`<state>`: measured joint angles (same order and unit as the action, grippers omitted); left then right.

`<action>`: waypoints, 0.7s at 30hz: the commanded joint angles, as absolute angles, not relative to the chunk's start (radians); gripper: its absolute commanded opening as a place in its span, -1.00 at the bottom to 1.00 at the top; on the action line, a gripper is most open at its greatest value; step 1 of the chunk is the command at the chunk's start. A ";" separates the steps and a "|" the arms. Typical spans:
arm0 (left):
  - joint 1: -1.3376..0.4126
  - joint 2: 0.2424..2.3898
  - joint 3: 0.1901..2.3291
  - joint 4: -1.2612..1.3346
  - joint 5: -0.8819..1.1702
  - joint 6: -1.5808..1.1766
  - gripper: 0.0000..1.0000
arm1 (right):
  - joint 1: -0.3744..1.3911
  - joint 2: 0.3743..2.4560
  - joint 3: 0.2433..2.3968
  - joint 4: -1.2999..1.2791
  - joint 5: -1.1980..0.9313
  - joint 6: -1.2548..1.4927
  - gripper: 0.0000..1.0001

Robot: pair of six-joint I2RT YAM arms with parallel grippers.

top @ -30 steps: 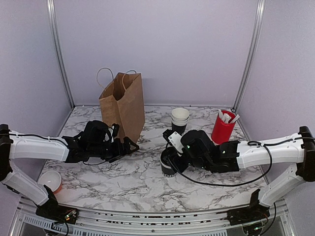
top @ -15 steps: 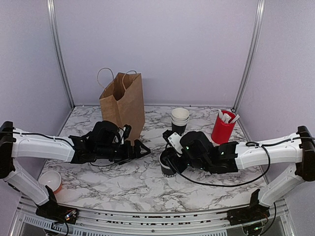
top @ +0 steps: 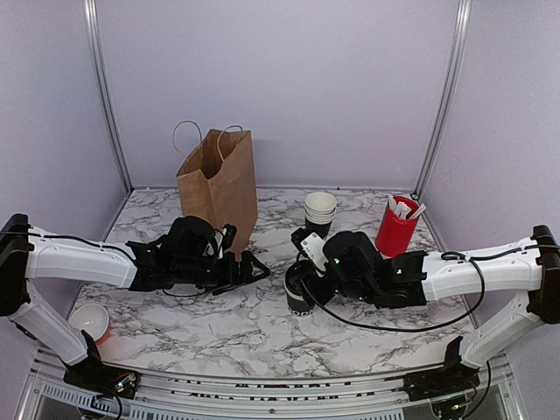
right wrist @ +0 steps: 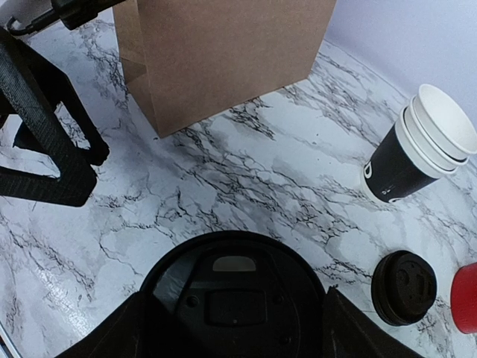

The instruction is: Pack the takeout coffee

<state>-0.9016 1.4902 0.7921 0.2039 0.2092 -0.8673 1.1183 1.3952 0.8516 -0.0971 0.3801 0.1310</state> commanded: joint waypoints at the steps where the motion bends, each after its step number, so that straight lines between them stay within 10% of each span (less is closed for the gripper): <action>1: -0.910 1.506 0.822 0.209 0.218 -0.858 0.98 | 1.127 1.410 0.865 -0.077 0.358 0.153 0.52; 21: -0.934 1.602 0.883 0.221 0.242 -0.863 0.95 | 1.128 1.424 0.792 -0.044 0.351 0.192 0.55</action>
